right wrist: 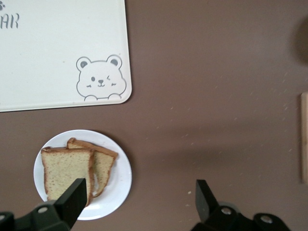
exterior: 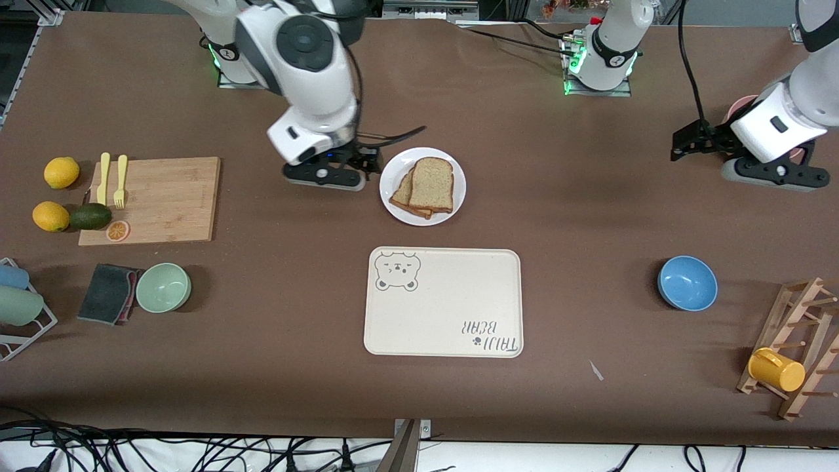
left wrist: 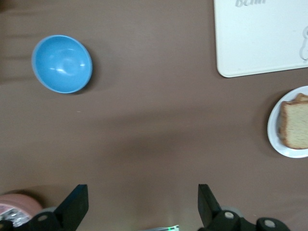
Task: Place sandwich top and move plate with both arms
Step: 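Return the right gripper to rest while the left gripper reaches the plate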
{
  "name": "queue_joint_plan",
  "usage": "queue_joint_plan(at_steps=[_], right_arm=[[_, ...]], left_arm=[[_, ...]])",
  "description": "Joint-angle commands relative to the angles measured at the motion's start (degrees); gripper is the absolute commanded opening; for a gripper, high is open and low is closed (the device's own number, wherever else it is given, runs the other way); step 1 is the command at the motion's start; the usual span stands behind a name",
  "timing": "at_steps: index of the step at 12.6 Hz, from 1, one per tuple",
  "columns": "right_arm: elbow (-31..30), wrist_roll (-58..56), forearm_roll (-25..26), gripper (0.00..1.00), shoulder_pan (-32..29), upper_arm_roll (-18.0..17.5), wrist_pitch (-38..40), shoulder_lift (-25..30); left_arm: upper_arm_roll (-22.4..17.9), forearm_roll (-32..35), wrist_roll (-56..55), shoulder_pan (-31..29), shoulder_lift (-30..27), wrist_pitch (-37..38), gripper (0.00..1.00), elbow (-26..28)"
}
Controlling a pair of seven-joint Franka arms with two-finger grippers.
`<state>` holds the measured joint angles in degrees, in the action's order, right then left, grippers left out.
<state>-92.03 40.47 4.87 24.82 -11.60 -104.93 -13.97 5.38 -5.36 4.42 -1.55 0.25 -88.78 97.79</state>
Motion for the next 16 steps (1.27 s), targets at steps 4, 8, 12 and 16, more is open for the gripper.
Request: queue_joint_plan(at_steps=[4,8,12,16], right_arm=[[-5.7,-15.5,-3.1,1.0,-6.4,5.9,7.4,10.6],[-6.9,-21.7,-6.2,1.0,-7.1,15.5,7.1,14.6],[-6.8,-31.6,-5.7,1.0,-13.7,15.3,8.7,17.4],[-5.8,-36.9,-5.0,1.0,-17.6,15.7,13.0,18.9]], left_arm=[[1.1,-13.0,0.0,0.8,8.0,0.6,1.0,0.2],[3.7,-20.2,5.4,0.8,15.5,0.1,1.0,0.4],[4.7,-26.5,16.6,0.8,23.6,-4.4,0.99,0.8],[7.7,-33.6,26.7,0.8,30.9,-11.0,0.9,3.6]])
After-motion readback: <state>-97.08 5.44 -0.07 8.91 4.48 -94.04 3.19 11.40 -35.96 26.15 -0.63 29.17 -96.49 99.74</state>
